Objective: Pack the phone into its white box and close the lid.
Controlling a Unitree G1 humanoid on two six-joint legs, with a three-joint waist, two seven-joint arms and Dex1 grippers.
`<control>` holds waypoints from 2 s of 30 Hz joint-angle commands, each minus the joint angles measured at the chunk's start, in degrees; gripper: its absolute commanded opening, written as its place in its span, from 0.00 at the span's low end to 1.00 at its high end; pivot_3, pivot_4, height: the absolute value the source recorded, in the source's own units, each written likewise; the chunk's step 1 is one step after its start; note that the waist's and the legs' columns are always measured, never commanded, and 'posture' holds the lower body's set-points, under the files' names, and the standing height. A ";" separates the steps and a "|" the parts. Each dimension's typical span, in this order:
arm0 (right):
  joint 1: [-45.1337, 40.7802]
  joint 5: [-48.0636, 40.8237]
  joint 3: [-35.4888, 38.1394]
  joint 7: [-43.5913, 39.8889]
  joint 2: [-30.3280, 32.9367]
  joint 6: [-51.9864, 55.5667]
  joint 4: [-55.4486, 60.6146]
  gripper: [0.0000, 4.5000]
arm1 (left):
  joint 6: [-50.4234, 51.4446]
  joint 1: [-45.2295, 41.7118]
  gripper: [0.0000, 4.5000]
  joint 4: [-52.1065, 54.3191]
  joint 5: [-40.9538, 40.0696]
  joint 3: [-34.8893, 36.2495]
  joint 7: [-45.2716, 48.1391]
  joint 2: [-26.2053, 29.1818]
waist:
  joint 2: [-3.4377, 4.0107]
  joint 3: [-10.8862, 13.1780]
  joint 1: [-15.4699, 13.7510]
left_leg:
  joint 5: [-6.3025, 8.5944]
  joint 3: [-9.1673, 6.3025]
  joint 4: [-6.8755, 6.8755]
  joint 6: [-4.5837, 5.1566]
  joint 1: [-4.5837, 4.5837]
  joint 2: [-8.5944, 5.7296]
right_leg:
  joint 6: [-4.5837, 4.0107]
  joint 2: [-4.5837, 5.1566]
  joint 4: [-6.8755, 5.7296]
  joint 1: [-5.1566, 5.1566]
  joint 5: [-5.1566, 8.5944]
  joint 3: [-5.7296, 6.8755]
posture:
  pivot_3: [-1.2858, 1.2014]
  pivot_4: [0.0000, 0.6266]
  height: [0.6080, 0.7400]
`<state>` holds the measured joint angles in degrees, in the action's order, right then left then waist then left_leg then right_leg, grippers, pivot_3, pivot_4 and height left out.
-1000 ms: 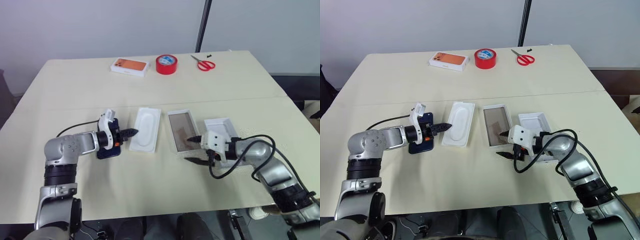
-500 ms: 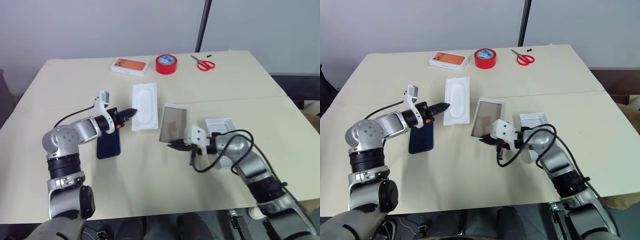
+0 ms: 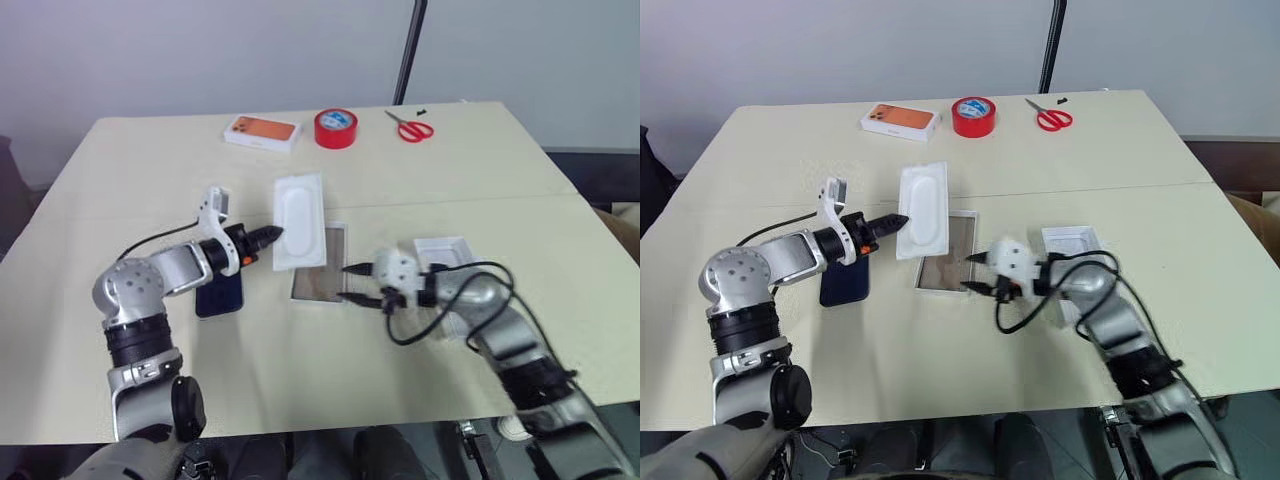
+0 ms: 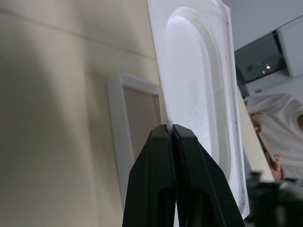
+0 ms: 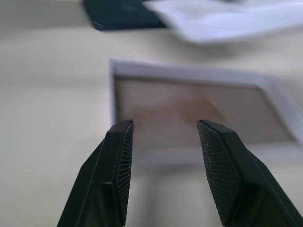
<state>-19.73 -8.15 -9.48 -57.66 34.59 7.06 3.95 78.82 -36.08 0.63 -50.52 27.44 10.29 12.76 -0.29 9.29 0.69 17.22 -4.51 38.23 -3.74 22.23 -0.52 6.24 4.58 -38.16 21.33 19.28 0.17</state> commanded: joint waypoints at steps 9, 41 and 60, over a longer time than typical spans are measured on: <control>5.60 -3.52 8.52 1.01 4.98 -0.75 1.70 0.54 | 2.66 2.63 0.32 5.23 -1.54 -0.78 -2.12 -2.95 | -0.01 0.01 0.32 | 0.00 0.07 -0.01 0.00 -0.02 0.00 | -0.01 -0.11 -0.04 0.02 0.00 -0.04 | 0.52 0.24 1.00; -19.47 27.74 -18.99 26.04 -17.54 -6.83 -23.24 0.01 | -43.70 15.82 0.99 2.04 19.12 -14.09 27.68 21.30 | 0.04 0.03 0.51 | -0.06 0.03 -0.17 -0.10 0.08 -0.05 | -0.02 -0.08 -0.05 0.22 0.00 -0.03 | 0.52 0.24 1.00; -14.12 26.26 -19.75 4.39 -9.92 -0.17 -8.20 0.01 | -44.64 16.71 0.99 2.36 19.87 -13.97 26.78 20.88 | -0.01 -0.02 0.34 | -0.04 -0.05 -0.13 -0.08 0.04 -0.04 | -0.02 -0.06 -0.03 0.11 0.00 0.02 | 0.52 0.24 1.00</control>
<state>-35.33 19.80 -29.12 -50.06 23.90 3.96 -5.94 35.52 -18.34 2.27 -30.96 12.56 37.02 33.07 -0.30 9.28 1.03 17.17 -4.55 38.10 -3.81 22.28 -0.56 6.23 4.51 -38.19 21.44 19.27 0.18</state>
